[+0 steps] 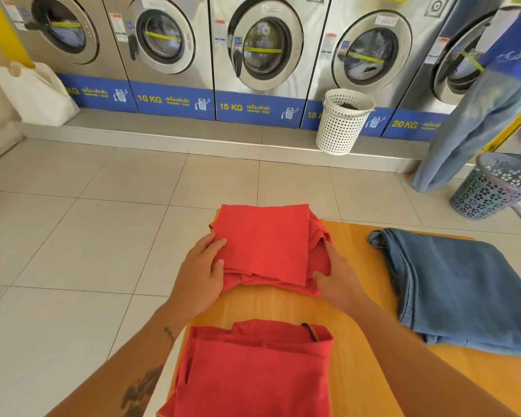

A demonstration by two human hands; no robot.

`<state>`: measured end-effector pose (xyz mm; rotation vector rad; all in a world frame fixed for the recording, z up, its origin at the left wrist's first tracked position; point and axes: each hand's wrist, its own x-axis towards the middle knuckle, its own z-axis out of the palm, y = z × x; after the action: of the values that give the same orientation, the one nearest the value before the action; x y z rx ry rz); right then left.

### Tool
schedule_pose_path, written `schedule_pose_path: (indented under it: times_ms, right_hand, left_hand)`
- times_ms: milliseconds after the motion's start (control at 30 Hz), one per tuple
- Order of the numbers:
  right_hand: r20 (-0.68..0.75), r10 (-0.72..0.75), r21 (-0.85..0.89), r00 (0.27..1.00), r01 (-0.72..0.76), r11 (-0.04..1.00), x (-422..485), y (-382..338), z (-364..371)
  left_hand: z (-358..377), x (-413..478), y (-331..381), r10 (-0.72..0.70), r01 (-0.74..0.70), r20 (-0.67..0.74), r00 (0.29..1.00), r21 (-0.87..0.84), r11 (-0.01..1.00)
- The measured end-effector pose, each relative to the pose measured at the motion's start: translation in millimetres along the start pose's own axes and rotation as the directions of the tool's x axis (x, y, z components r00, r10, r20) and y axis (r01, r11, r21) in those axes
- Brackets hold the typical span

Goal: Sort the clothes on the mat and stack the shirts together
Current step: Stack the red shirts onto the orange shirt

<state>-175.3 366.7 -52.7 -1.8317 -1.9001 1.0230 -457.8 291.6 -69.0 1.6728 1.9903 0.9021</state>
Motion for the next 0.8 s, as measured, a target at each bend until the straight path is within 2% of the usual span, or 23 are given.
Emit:
schedule_pose_path:
  times_ms: [100,167,267,333,433,533,600,733,800]
  right_hand:
    - [0.009,-0.016,0.067,1.000,0.015,0.998,-34,14,3]
    - [0.029,0.023,0.098,0.999,-0.026,0.995,-59,21,6]
    - [0.085,0.124,0.154,0.989,-0.136,0.979,-98,29,14]
    - [0.139,0.175,0.221,0.975,-0.203,0.954,-122,30,22]
    - [0.191,0.183,0.318,0.965,-0.237,0.918,-148,24,34]
    - [0.229,0.181,0.366,0.957,-0.257,0.894,-164,11,40]
    - [0.186,0.162,0.371,0.969,-0.222,0.902,-168,6,36]
    - [-0.040,0.092,0.411,0.995,-0.067,0.909,-160,3,5]
    - [-0.054,0.119,0.397,0.991,-0.088,0.914,-154,9,-13]
  left_hand:
    - [-12,-37,-4,0.006,-0.007,-0.013,1.000,-0.073,0.997]
    - [-20,-63,-5,-0.005,0.007,0.018,1.000,-0.118,0.993]
    - [-25,-100,0,-0.091,0.110,0.108,0.990,-0.184,0.977]
    - [-21,-122,5,-0.135,0.157,0.151,0.979,-0.149,0.976]
    - [-14,-142,15,-0.172,0.197,0.181,0.968,-0.129,0.972]
    - [-10,-149,32,-0.225,0.264,0.190,0.956,-0.212,0.941]
    - [-9,-151,45,-0.218,0.252,0.151,0.964,-0.265,0.931]
    - [-7,-147,72,-0.125,0.106,-0.031,0.992,-0.348,0.931]
    - [-5,-147,78,-0.110,0.089,-0.050,0.993,-0.316,0.944]
